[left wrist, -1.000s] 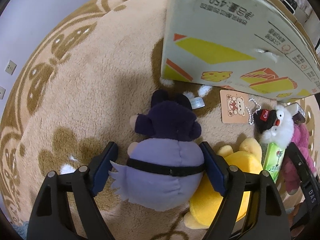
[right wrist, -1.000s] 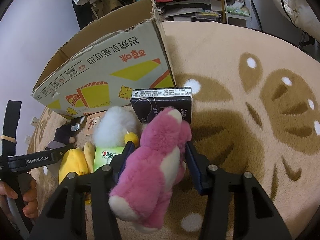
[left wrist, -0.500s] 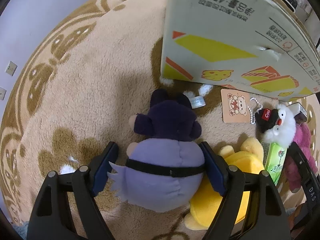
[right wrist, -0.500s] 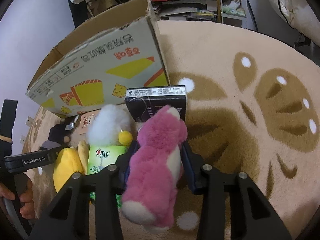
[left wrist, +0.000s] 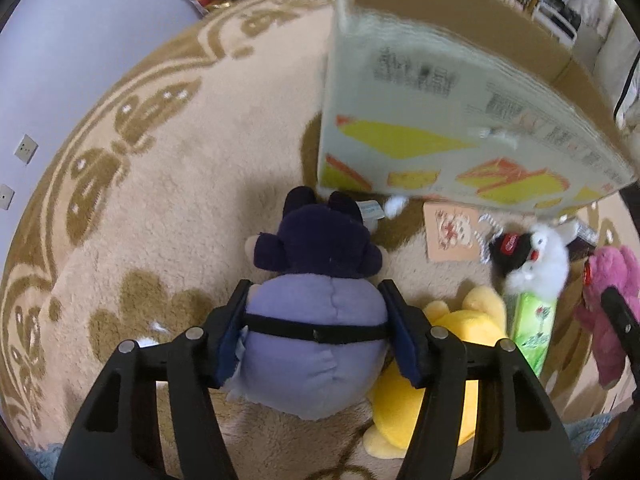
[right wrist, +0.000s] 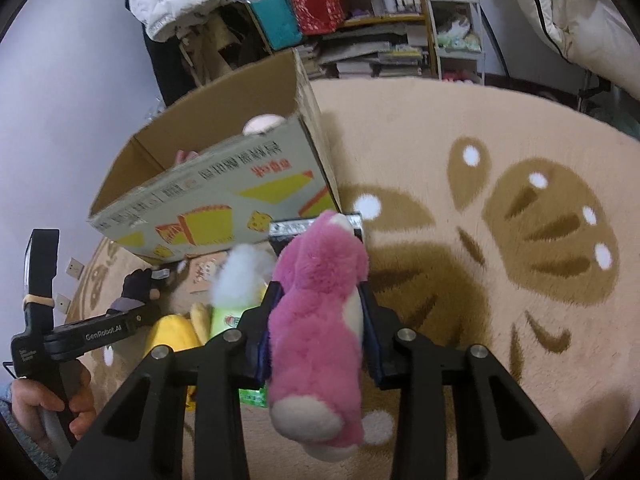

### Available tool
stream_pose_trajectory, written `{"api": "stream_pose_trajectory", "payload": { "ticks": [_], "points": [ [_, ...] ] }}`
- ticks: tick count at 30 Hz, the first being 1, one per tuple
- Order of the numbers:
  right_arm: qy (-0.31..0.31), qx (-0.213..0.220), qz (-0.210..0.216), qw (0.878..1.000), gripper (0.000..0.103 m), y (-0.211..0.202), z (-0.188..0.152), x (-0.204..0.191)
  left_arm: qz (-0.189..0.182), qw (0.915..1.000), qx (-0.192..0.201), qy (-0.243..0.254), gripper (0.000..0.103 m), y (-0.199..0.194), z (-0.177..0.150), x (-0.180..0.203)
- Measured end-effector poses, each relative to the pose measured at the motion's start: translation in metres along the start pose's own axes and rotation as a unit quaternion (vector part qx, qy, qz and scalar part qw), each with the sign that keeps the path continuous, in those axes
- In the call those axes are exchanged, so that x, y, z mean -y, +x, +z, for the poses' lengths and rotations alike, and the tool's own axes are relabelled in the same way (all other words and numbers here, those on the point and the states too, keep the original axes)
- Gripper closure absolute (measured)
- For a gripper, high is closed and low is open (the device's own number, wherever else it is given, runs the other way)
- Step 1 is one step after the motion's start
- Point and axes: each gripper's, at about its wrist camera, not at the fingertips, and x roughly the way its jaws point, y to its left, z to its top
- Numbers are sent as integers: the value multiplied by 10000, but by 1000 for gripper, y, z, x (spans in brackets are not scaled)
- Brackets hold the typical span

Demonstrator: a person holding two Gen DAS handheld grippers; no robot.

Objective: Organize soft objects

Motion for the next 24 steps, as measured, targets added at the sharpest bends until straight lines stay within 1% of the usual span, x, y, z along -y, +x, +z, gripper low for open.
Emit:
{"api": "stream_pose_trajectory", "payload": {
  "ticks": [2,5,10,12,14,17,21,24],
  "points": [
    [-47,67,33,10000,64,-5,1,-4,-40,9996,259,-76,42,-14,0,-3],
    [-135,208,106,9996,64,-15,2,-10,48,9981,605,-57,42,-36,0,-5],
    [-288,418,226,9985,64,-29,4,-23,179,9950,978,41,42,-70,-5,-9],
    [-310,441,280,9982,64,-33,4,-27,223,9933,1126,105,42,-85,-8,-8],
    [-327,496,336,9977,64,-38,6,-29,254,9922,1215,138,42,-93,-3,-6],
    [-426,593,374,9966,64,-48,8,-34,267,9903,1357,147,42,-104,-3,-8],
    [-542,737,420,9949,64,-59,10,-41,459,9838,1712,274,42,-127,-5,-4],
    [-595,921,484,9928,64,-68,13,-44,486,9782,1978,403,41,-144,-3,0]
  ]
}}
